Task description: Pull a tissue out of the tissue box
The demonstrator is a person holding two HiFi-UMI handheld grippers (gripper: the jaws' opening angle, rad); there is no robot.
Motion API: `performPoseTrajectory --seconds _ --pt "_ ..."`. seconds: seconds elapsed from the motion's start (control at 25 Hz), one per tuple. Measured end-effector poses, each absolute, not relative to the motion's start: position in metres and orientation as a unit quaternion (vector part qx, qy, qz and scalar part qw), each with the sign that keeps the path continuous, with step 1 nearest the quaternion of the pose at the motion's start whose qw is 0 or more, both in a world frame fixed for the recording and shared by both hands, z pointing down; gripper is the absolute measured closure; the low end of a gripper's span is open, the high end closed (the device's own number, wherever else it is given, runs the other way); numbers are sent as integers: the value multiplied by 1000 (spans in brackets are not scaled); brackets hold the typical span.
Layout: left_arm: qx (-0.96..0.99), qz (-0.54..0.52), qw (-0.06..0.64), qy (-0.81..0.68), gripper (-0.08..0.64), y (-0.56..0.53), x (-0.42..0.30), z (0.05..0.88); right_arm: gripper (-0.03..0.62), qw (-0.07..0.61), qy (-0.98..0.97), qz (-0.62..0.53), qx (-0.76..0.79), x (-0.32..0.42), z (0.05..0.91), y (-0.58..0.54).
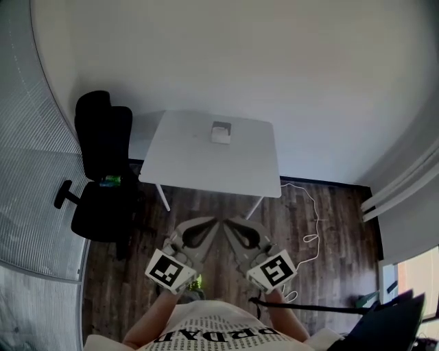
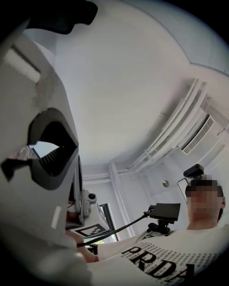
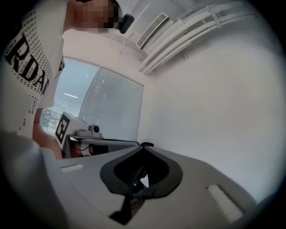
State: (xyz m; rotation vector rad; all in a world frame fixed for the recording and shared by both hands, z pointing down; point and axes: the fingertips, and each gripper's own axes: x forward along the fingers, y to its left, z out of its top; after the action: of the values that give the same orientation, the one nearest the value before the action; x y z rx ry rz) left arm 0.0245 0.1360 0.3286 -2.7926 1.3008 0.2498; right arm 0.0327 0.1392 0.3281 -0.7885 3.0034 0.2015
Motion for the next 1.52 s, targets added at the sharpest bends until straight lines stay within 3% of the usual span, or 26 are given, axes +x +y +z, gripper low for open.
performPoseTrajectory --seconds 0.96,1.52 --pt "-920 87 32 381 561 37 -48 327 583 -4 955 73 -288 -47 329 38" --pt "-908 74 18 412 561 -21 -56 341 581 -7 959 59 -277 -38 345 -31"
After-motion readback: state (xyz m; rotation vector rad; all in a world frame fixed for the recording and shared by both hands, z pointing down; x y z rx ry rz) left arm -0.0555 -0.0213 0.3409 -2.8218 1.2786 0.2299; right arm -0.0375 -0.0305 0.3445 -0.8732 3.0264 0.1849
